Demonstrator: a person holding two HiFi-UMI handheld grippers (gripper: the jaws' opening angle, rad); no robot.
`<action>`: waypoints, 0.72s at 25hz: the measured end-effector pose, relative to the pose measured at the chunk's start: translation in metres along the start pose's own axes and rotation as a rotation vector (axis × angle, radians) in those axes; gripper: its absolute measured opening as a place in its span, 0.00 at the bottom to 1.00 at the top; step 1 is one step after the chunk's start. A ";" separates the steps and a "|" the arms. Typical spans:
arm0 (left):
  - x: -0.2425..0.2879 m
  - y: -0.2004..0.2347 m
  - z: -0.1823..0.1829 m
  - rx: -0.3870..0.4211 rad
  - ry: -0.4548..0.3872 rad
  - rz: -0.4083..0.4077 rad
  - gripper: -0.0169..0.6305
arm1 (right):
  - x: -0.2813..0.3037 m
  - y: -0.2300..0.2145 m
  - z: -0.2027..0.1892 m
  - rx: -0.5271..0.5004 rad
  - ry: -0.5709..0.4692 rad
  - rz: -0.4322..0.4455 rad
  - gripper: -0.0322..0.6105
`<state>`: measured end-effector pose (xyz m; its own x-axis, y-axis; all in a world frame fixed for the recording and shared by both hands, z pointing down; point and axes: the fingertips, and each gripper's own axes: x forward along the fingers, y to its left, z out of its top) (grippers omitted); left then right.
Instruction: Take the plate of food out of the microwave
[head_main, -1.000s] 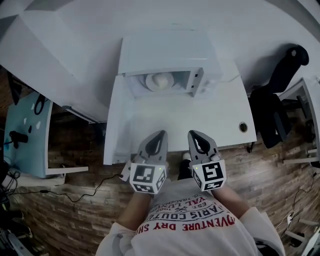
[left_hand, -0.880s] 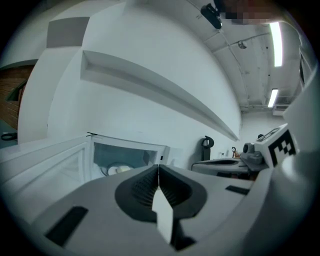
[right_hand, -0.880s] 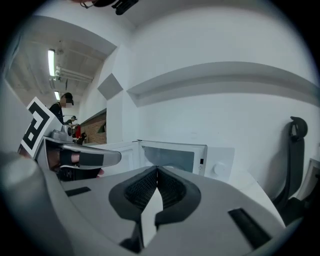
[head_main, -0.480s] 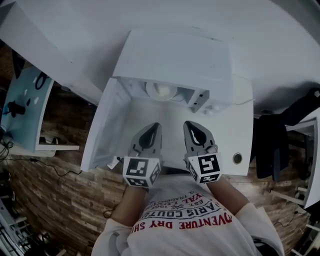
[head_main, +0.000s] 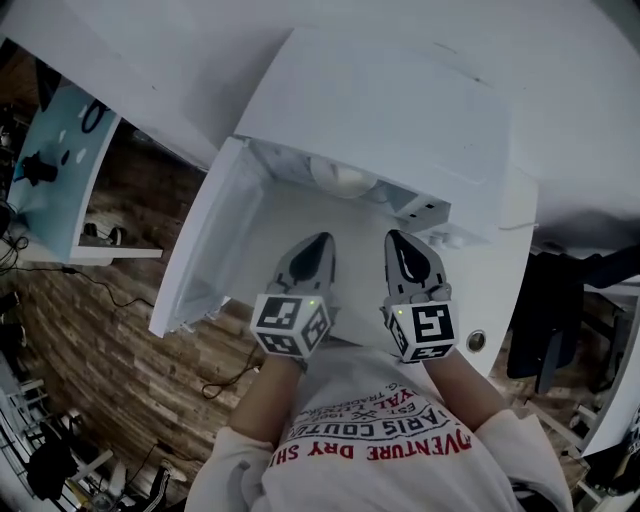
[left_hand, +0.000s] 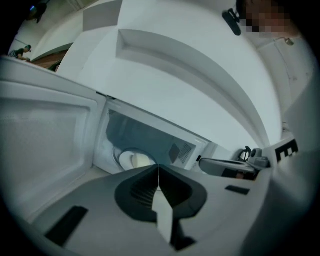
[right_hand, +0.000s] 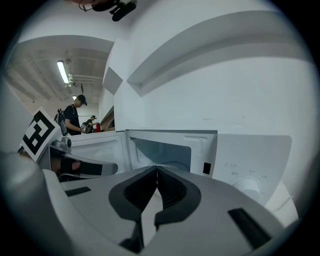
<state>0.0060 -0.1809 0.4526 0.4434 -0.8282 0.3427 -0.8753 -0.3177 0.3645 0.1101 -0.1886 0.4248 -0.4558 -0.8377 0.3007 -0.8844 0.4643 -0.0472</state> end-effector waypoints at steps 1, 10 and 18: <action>0.005 0.003 -0.002 -0.023 0.005 -0.003 0.04 | 0.004 -0.003 -0.001 0.002 0.006 -0.004 0.07; 0.057 0.032 -0.034 -0.425 0.028 -0.103 0.18 | 0.038 -0.012 -0.021 0.015 0.070 -0.027 0.07; 0.099 0.068 -0.045 -0.830 -0.012 -0.095 0.22 | 0.059 -0.014 -0.037 0.016 0.118 -0.036 0.07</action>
<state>-0.0011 -0.2640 0.5501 0.5016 -0.8216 0.2709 -0.4060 0.0529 0.9123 0.0993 -0.2334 0.4788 -0.4100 -0.8135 0.4125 -0.9017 0.4295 -0.0494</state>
